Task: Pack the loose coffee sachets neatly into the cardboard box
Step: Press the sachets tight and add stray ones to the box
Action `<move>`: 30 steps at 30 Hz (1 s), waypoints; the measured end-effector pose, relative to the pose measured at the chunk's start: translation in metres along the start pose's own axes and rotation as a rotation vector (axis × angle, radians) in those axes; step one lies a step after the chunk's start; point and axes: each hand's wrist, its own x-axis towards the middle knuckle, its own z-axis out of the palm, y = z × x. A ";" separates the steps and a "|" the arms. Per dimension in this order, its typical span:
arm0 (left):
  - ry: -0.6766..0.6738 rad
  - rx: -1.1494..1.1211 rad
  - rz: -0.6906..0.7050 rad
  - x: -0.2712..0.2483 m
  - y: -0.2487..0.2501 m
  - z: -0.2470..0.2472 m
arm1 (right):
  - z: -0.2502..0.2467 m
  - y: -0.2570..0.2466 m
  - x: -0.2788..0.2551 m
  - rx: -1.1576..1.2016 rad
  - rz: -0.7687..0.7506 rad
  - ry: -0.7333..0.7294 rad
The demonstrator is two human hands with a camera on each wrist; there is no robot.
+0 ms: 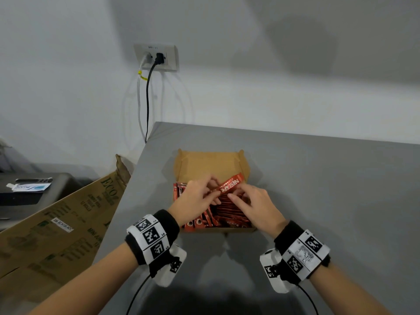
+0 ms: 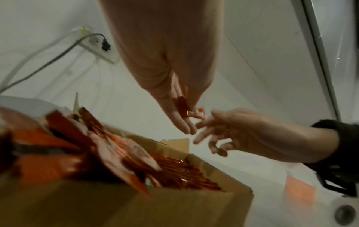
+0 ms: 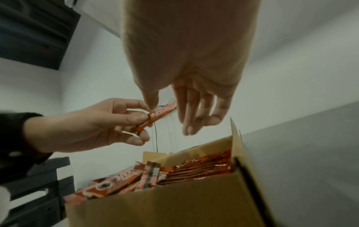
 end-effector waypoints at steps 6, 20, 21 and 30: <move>-0.105 0.235 0.024 0.004 -0.008 0.012 | 0.001 -0.002 0.001 0.016 -0.077 0.041; -0.303 0.624 0.060 0.002 -0.024 0.015 | 0.011 -0.012 -0.002 -0.607 -0.041 -0.451; -0.310 0.613 0.051 0.002 -0.024 0.013 | 0.011 -0.015 0.000 -0.626 -0.044 -0.458; -0.405 0.546 0.074 0.002 -0.012 0.009 | 0.020 -0.020 0.004 -0.727 0.030 -0.468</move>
